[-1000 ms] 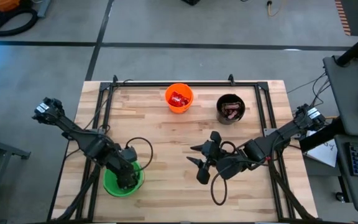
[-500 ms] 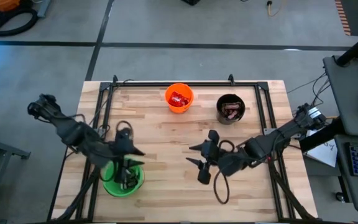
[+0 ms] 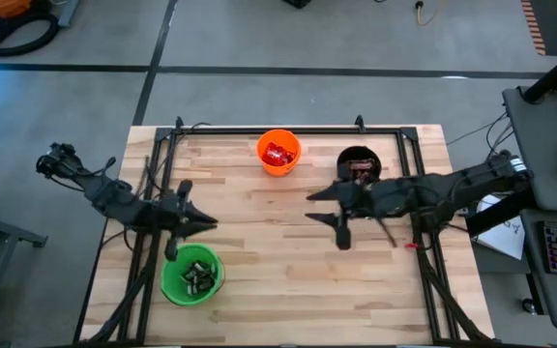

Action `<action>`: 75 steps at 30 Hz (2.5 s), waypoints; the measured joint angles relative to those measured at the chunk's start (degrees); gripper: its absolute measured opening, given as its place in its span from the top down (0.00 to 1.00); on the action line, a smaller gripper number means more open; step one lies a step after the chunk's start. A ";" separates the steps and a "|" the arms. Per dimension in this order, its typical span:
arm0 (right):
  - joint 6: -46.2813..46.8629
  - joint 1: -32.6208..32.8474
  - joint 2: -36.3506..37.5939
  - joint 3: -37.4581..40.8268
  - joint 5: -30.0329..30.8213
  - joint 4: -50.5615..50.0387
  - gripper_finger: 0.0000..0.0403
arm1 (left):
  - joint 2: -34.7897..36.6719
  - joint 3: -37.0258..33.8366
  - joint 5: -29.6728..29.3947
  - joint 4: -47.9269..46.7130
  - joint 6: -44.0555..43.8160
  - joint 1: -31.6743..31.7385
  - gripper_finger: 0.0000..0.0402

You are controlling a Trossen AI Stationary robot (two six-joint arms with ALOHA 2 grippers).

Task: Sort candy
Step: Return to Home Position

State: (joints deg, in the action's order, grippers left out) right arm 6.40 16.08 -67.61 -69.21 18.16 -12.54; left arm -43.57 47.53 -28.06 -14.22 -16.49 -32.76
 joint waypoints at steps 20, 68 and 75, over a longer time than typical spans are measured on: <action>0.07 -3.38 31.06 31.67 -0.68 22.30 0.54 | 25.37 -21.14 12.01 12.70 6.40 23.31 1.00; -0.97 -3.37 65.41 68.48 9.96 21.72 0.55 | 41.00 -46.25 16.88 19.35 -4.61 29.18 1.00; -0.94 -3.37 65.31 68.50 10.64 17.15 0.55 | 41.02 -46.25 16.85 19.32 -4.61 29.18 1.00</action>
State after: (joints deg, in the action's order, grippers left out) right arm 5.46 12.71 -2.31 -0.71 28.80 4.61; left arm -2.55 1.28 -11.21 5.10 -21.10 -3.59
